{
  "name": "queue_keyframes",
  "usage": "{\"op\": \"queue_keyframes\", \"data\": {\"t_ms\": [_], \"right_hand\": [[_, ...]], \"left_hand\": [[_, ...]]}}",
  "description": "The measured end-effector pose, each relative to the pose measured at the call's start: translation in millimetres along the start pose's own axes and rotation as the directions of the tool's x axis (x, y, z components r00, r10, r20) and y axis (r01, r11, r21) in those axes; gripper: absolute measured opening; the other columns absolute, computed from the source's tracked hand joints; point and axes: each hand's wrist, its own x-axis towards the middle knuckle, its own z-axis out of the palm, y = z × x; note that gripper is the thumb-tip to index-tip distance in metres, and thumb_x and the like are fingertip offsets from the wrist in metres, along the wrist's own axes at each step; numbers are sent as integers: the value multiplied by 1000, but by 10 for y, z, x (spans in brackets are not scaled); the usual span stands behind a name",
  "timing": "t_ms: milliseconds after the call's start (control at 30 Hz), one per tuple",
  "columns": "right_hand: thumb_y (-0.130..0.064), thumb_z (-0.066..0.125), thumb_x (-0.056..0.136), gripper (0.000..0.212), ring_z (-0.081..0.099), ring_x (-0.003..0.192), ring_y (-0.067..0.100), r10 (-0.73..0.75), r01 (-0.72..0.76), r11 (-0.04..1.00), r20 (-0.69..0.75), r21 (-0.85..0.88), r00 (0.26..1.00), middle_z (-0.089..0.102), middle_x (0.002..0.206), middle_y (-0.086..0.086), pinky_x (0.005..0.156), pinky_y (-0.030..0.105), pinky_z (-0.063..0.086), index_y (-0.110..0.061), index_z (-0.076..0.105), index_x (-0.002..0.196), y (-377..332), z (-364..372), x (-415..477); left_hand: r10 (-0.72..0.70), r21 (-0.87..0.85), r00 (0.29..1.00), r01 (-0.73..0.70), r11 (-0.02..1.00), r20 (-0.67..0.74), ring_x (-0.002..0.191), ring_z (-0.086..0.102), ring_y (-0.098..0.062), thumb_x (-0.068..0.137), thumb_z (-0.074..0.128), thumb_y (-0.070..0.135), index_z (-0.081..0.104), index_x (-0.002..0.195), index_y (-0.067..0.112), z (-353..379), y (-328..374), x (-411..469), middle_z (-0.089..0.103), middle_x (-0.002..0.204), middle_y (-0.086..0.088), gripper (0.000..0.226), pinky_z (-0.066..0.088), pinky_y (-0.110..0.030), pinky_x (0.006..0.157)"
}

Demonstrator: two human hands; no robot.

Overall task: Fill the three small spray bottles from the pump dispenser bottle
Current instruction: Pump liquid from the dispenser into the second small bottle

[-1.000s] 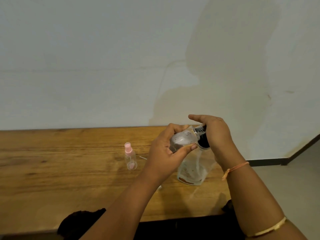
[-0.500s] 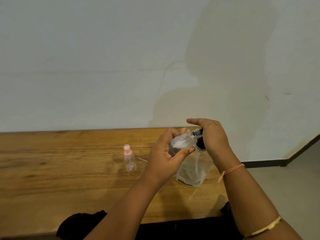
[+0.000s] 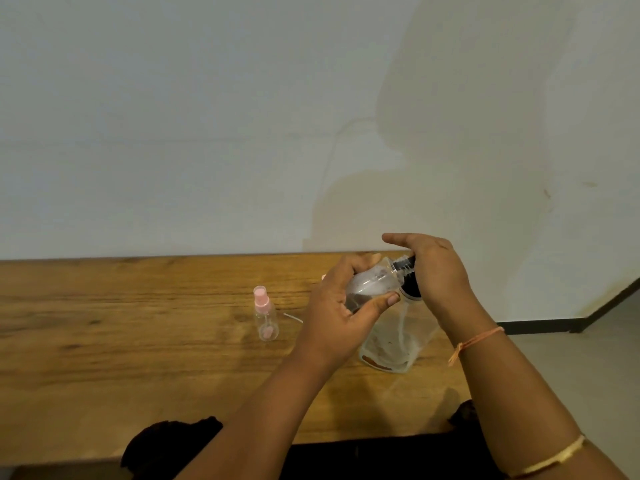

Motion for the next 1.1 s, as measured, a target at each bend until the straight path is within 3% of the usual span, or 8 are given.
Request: {"op": "queue_keyframes", "data": {"t_ms": [100, 200, 300, 433, 567, 800, 1000, 1100], "right_hand": [[-18, 32, 97, 45, 48, 116, 22, 73, -63, 957, -25, 284, 997, 44, 94, -20, 110, 53, 25, -50, 57, 79, -70, -45, -17], [-21, 35, 95, 42, 44, 96, 15, 76, -71, 943, -3, 325, 997, 38, 74, -21, 111, 55, 23, -47, 59, 74, -143, -82, 4], [-32, 45, 88, 24, 51, 100, 18, 83, -76, 922, -2, 379, 997, 50, 82, -18, 109, 54, 28, -44, 60, 73, -126, -78, -6], [-17, 32, 96, 43, 47, 117, 23, 67, -54, 958, -36, 281, 997, 44, 91, -22, 110, 54, 24, -45, 62, 82, -70, -23, -22], [-5, 33, 94, 46, 47, 119, 22, 3, 4, 993, -52, 119, 999, 54, 122, 0, 108, 58, 26, -44, 57, 99, -36, 26, -29], [-33, 30, 82, 36, 38, 93, 11, 39, -2, 927, -93, 374, 995, 36, 66, -20, 111, 60, 18, -46, 63, 74, -115, -47, -10], [-12, 31, 97, 44, 46, 118, 22, 33, -23, 982, -49, 188, 998, 43, 99, -13, 111, 56, 21, -45, 58, 85, -56, -28, -9], [-3, 31, 96, 44, 38, 130, 24, 42, -42, 999, -11, 11, 999, 46, 131, 2, 115, 53, 10, -26, 62, 117, -48, -21, -24]], "left_hand": [[15, -12, 1000, -15, 1000, 4, 88, 63, 3, 73, 76, 17, 57, 89, 38, -10, 11, 23, 65, 93, 26, 33, 48, -10, 69], [39, -8, 999, -39, 999, 14, 96, 60, 9, 73, 74, 10, 54, 90, 34, -25, 18, 43, 62, 99, 34, 35, 47, -7, 74], [48, -7, 999, -48, 999, 3, 99, 59, 10, 73, 75, 9, 54, 90, 35, -18, -24, 47, 61, 100, 36, 37, 46, -7, 75], [-10, -20, 1000, 10, 1000, -1, 92, 63, 1, 73, 75, 22, 58, 90, 44, 3, -34, 29, 65, 95, 25, 33, 49, -13, 73], [-1, -11, 1000, 1, 1000, -2, 87, 63, 2, 73, 75, 17, 55, 89, 35, -3, -28, 15, 64, 93, 24, 31, 50, -13, 69], [46, -15, 999, -46, 999, 10, 93, 62, 8, 74, 75, 4, 56, 91, 29, -24, 3, 39, 64, 97, 31, 36, 48, -8, 73], [5, -12, 1000, -5, 1000, 6, 87, 63, 2, 73, 75, 18, 57, 90, 32, 1, -27, 18, 65, 93, 22, 29, 50, -14, 70], [11, 12, 1000, -11, 1000, -2, 86, 62, 2, 73, 75, 27, 56, 90, 41, -3, -40, 0, 64, 93, 25, 28, 49, -13, 69]]}}
